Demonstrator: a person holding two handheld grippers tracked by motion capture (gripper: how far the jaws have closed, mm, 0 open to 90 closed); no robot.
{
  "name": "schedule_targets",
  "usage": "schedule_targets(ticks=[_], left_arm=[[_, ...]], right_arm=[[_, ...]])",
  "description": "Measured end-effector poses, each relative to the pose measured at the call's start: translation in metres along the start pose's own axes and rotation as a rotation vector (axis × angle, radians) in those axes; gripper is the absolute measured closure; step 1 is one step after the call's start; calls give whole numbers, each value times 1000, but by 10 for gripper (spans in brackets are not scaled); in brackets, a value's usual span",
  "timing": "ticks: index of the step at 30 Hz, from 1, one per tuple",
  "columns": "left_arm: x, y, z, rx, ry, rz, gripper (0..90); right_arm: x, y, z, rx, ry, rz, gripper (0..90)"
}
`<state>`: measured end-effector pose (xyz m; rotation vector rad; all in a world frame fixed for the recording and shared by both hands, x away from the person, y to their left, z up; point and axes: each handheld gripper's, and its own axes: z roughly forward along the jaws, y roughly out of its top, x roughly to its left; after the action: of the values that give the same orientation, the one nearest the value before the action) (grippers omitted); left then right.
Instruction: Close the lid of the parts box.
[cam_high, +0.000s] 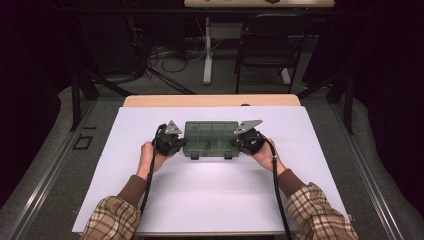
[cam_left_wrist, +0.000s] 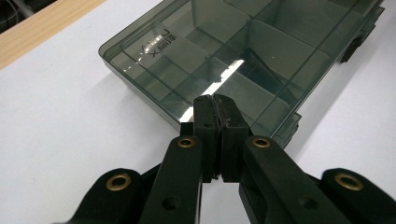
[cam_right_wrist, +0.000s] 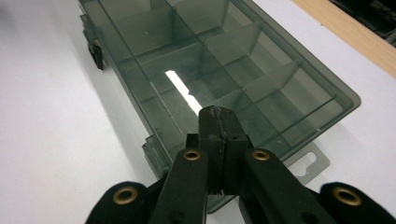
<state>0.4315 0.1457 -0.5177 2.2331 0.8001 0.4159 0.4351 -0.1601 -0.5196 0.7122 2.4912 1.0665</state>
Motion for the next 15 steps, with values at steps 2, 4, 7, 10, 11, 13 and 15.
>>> schedule_targets(ticks=[2,4,7,10,11,13,15], left_arm=[[1,0,0,0,-5,0,888],[0,0,0,2,-2,2,888],[0,0,0,1,-2,4,888],[0,0,-1,4,-2,4,887],[0,0,-1,4,-2,5,885],[0,-1,-1,1,-6,1,882],[1,-1,-1,-2,-10,-2,875]], right_arm=[[0,0,0,-4,2,-5,900],[0,-1,0,-7,2,-2,900],[-1,-1,0,-12,9,8,900],[0,-1,0,-5,5,4,900],[0,0,0,-4,4,6,900],[1,0,1,-3,7,5,900],[1,1,1,-3,7,6,900]])
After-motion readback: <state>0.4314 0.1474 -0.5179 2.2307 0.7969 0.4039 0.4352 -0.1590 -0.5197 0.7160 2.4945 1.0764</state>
